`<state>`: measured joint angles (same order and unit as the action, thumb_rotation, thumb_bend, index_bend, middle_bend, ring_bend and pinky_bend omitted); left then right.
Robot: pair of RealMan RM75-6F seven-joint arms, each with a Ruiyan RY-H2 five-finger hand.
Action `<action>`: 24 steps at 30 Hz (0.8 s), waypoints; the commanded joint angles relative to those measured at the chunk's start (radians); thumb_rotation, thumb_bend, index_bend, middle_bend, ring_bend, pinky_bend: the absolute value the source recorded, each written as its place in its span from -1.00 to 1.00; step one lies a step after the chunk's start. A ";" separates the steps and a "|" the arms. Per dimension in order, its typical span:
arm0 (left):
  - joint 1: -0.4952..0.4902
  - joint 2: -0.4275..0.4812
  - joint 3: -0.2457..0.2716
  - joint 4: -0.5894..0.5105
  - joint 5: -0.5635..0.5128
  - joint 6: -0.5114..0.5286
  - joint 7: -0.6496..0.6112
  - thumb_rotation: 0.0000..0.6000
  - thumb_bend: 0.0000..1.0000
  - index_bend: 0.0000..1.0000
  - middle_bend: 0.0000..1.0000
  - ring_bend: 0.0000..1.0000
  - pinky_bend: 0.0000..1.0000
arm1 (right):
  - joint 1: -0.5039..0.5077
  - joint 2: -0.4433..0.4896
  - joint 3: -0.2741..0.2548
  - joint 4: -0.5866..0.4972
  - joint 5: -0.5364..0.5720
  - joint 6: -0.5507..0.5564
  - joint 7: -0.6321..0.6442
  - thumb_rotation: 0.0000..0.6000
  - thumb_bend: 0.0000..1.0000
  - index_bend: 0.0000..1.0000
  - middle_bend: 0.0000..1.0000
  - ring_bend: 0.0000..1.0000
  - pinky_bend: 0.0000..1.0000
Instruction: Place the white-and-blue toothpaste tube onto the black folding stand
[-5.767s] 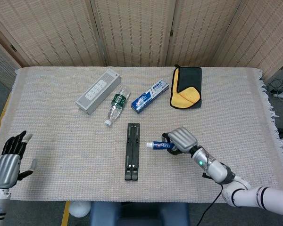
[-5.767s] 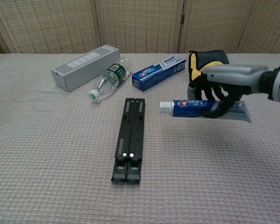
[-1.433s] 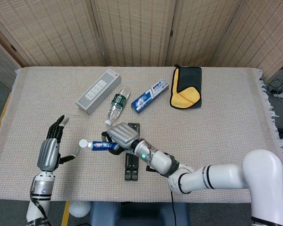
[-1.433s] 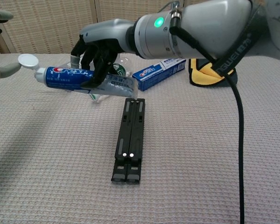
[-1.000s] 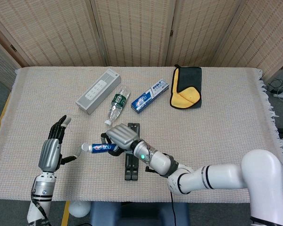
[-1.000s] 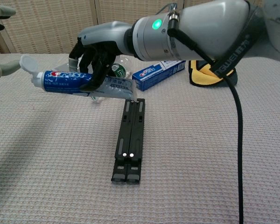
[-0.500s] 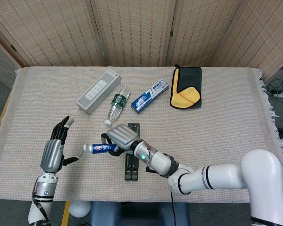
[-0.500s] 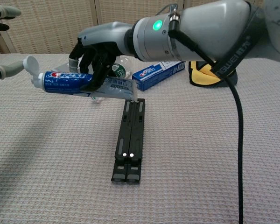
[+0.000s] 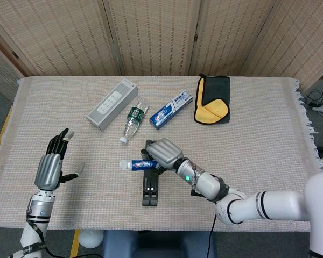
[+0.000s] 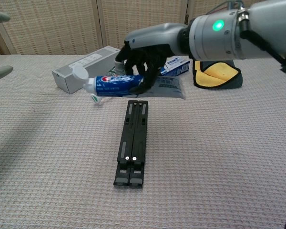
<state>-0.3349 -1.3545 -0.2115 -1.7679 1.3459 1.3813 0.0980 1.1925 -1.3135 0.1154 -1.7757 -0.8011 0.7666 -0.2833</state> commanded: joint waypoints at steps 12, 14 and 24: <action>0.036 0.075 0.055 0.130 -0.016 -0.030 -0.013 1.00 -0.25 -1.00 -1.00 -1.00 -1.00 | -0.122 0.026 -0.171 0.062 -0.063 0.017 -0.119 1.00 0.61 0.02 0.00 0.09 -0.11; 0.041 0.080 0.059 0.131 -0.017 -0.027 -0.009 1.00 -0.25 -1.00 -1.00 -1.00 -1.00 | -0.129 0.014 -0.180 0.072 -0.057 0.025 -0.140 1.00 0.61 -0.13 -0.08 -0.04 -0.22; 0.066 0.114 0.076 0.163 -0.028 -0.021 0.003 1.00 -0.25 -1.00 -1.00 -1.00 -1.00 | -0.231 0.059 -0.180 0.030 -0.133 0.115 -0.080 1.00 0.61 -1.00 -0.86 -0.65 -0.78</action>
<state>-0.2716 -1.2441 -0.1380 -1.6081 1.3179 1.3595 0.0994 0.9966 -1.2823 -0.0688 -1.7243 -0.8924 0.8452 -0.3976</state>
